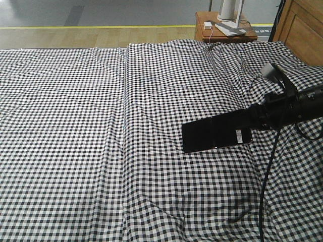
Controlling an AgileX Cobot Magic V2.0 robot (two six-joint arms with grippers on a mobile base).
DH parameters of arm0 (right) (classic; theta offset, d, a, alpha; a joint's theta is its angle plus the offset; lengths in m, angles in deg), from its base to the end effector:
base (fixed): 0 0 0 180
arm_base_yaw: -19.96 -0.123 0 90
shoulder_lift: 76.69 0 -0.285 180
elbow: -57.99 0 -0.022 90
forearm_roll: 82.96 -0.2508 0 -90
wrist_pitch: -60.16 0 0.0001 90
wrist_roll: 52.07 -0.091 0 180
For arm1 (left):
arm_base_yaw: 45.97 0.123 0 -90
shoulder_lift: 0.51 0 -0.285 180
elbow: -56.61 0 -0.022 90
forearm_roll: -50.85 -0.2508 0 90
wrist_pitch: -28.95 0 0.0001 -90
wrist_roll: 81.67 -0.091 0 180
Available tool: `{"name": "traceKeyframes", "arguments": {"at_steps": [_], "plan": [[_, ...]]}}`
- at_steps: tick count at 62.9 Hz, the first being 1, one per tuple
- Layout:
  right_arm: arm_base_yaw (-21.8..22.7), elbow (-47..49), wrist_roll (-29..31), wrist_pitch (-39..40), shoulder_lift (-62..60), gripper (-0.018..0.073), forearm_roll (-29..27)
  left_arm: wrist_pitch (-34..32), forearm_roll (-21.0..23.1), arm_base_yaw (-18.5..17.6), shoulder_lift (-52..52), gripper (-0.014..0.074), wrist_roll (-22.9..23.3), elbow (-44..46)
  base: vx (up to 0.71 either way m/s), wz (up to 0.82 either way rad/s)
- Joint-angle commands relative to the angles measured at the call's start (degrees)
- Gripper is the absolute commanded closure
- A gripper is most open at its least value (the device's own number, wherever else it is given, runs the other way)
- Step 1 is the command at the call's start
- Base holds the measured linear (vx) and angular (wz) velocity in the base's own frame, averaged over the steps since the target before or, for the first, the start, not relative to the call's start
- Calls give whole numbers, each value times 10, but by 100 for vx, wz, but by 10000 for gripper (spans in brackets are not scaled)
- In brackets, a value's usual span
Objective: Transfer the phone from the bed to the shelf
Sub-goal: 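Raise the held phone up and away from the bed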
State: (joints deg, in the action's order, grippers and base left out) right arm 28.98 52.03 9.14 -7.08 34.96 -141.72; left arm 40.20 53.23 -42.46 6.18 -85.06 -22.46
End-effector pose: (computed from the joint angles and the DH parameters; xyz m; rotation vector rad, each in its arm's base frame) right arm 0.3555 0.0163 0.2363 -0.5391 2.4097 1.0601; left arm 0.0557 0.0027 0.1855 -0.0302 1.6930 0.0528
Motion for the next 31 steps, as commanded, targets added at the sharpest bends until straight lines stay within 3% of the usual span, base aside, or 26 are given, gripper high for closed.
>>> {"name": "traceKeyframes", "arguments": {"at_steps": [1, 19, 31], "plan": [[-24, 12, -3, -66, -62, 561, -36, -40, 5, 0, -5, 595, 0, -4, 0, 0], [-109, 12, -36, -66, -156, 561, -40, -40, 5, 0, -5, 595, 0, -4, 0, 0], [-166, 12, -37, -65, -210, 561, -83, -40, 5, 0, -5, 595, 0, -4, 0, 0]]}}
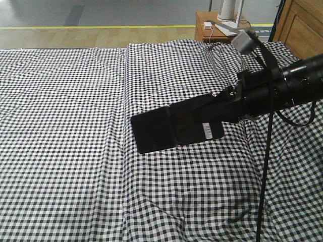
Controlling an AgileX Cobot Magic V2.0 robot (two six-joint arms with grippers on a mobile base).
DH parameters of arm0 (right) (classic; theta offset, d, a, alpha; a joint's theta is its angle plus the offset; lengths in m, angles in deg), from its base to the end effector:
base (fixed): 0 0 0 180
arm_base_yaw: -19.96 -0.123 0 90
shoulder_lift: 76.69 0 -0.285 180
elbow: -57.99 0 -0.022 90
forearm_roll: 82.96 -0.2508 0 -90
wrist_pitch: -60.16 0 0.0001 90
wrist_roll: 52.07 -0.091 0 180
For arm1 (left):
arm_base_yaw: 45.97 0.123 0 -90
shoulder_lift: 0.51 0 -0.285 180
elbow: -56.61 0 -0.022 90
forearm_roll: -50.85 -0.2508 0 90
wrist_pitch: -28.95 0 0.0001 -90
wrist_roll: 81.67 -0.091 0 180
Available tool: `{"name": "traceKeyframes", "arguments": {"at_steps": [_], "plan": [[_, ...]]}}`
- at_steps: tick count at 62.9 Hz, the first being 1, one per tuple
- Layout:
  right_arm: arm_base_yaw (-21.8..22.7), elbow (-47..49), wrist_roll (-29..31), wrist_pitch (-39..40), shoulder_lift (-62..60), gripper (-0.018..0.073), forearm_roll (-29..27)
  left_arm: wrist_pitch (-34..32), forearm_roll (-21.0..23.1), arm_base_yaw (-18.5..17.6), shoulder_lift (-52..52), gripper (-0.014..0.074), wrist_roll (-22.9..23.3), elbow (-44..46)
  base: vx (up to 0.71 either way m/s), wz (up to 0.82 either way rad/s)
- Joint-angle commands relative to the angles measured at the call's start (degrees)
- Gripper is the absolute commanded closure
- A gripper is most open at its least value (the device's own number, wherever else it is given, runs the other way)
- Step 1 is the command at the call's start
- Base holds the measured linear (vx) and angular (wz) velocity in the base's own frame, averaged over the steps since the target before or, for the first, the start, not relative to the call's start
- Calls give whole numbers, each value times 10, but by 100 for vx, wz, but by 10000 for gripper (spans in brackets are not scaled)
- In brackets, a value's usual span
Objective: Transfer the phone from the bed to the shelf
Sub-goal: 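Raise the held phone up and away from the bed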
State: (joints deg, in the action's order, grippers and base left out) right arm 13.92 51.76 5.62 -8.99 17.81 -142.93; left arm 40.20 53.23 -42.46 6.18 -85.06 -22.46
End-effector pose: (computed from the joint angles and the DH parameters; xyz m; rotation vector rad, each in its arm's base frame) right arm 0.2873 0.1045 0.3342 -0.9124 2.1591 1.0724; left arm 0.0557 0.0027 0.1855 -0.0302 1.6930 0.0528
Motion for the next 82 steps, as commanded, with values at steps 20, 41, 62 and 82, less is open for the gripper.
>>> {"name": "traceKeyframes", "arguments": {"at_steps": [20, 41, 62, 82], "plan": [[-80, 15, -13, -46, -106, 561, -102, -40, 5, 0, -5, 595, 0, -4, 0, 0], [-89, 15, -15, -46, -125, 561, -102, -40, 5, 0, -5, 595, 0, -4, 0, 0], [-89, 15, -14, -46, -125, 561, -102, -40, 5, 0, -5, 595, 0, -4, 0, 0], [-89, 15, -13, -46, -125, 561, -102, -40, 5, 0, -5, 595, 0, -4, 0, 0]]}}
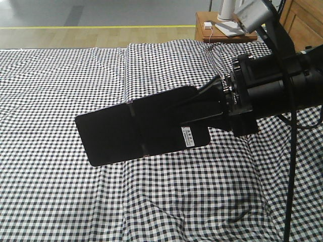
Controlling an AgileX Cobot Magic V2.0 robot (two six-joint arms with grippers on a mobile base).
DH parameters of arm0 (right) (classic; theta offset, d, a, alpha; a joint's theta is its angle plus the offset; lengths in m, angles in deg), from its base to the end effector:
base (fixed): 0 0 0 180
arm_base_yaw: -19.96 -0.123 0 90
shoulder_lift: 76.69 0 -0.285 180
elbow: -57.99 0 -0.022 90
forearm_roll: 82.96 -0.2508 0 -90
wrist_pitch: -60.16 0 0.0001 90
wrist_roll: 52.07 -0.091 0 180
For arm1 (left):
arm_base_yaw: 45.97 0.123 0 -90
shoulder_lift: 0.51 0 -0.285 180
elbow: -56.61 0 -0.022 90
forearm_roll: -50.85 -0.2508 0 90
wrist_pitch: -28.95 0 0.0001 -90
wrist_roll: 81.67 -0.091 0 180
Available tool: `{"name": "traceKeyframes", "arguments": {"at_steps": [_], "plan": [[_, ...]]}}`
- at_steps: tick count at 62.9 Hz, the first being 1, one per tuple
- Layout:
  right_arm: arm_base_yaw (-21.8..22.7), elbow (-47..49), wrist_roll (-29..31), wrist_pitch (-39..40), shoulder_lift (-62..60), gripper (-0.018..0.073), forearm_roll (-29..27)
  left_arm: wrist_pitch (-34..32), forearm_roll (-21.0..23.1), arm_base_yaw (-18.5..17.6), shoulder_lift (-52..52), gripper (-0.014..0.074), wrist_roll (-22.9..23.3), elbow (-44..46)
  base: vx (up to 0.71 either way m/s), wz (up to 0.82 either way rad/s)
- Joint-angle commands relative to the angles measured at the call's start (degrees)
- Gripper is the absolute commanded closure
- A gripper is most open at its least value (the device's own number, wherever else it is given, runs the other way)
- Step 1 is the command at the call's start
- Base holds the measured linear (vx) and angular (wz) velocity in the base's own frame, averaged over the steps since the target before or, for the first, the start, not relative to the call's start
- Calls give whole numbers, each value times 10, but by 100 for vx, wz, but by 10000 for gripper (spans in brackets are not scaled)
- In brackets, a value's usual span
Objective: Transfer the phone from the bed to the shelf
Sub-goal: 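Raise the held phone up and away from the bed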
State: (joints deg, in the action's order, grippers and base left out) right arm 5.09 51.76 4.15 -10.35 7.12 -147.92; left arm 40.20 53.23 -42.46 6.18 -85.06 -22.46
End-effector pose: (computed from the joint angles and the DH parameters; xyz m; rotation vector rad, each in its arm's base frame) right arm 0.2220 0.1394 0.3918 -1.0756 1.9171 1.1691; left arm 0.0557 0.0027 0.1855 -0.0302 1.6930 0.0528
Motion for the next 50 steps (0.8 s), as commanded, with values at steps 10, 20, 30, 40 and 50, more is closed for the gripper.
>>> {"name": "traceKeyframes", "arguments": {"at_steps": [10, 20, 30, 40, 50], "plan": [[-1, 15, 1, -32, -18, 561, -52, -40, 5, 0, -5, 595, 0, -4, 0, 0], [-1, 15, 1, -32, -18, 561, -52, -40, 5, 0, -5, 595, 0, -4, 0, 0], [-1, 15, 2, -32, -18, 561, -52, -40, 5, 0, -5, 595, 0, -4, 0, 0], [-1, 15, 2, -32, -18, 561, -52, -40, 5, 0, -5, 595, 0, -4, 0, 0], [-1, 15, 2, -32, -18, 561, -52, -40, 5, 0, -5, 595, 0, -4, 0, 0]]}}
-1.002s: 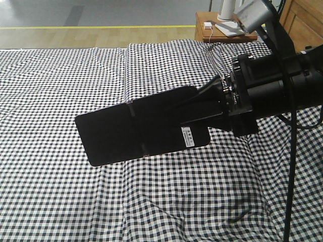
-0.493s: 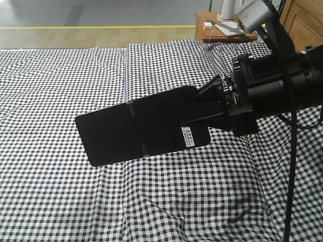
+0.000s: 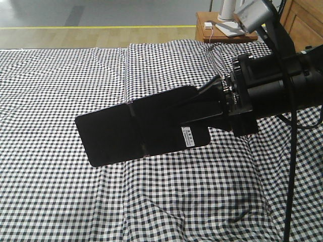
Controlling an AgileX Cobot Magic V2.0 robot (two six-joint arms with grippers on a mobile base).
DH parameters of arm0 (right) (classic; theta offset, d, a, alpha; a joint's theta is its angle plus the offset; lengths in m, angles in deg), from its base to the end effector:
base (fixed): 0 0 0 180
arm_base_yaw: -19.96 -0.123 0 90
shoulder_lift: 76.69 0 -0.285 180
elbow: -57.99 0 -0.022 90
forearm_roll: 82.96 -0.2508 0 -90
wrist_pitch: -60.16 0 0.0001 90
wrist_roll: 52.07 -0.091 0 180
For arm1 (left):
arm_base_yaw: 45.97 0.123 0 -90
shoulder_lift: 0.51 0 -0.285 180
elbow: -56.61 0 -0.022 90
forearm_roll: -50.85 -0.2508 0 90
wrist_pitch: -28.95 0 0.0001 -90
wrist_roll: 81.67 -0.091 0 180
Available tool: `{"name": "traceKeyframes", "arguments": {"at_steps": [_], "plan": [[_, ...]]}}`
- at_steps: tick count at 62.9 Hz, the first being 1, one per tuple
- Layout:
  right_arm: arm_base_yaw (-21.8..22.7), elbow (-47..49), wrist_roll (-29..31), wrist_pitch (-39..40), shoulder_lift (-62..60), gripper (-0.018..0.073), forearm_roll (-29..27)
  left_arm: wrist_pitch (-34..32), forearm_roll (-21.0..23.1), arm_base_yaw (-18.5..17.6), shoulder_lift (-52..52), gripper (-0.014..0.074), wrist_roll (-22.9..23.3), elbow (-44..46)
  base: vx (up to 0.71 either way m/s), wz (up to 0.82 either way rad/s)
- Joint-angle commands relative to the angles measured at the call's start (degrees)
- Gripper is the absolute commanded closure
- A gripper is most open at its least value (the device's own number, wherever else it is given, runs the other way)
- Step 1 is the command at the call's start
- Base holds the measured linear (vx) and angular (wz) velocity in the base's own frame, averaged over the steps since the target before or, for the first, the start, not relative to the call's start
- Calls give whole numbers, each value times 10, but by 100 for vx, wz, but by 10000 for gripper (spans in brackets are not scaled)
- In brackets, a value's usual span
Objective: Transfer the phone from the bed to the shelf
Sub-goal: 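Raise the held phone up and away from the bed, then turn the base away from the bed holding the phone in the right gripper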
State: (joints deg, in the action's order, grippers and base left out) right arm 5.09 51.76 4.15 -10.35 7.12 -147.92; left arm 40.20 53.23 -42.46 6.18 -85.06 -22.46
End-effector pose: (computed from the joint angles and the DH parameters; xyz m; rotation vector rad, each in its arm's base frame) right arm 0.2220 0.1394 0.3918 -1.0756 1.9171 1.1691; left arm 0.0557 0.0027 0.1855 -0.0302 1.6930 0.0528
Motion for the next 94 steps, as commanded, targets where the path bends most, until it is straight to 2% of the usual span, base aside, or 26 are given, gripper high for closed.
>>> {"name": "traceKeyframes", "arguments": {"at_steps": [1, 35, 94], "plan": [[-1, 15, 2, -32, -18, 561, -52, -40, 5, 0, -5, 595, 0, -4, 0, 1], [-1, 15, 2, -32, -18, 561, -52, -40, 5, 0, -5, 595, 0, -4, -2, 10], [-1, 15, 2, -32, -18, 561, -52, -40, 5, 0, -5, 595, 0, -4, -6, 29]]}}
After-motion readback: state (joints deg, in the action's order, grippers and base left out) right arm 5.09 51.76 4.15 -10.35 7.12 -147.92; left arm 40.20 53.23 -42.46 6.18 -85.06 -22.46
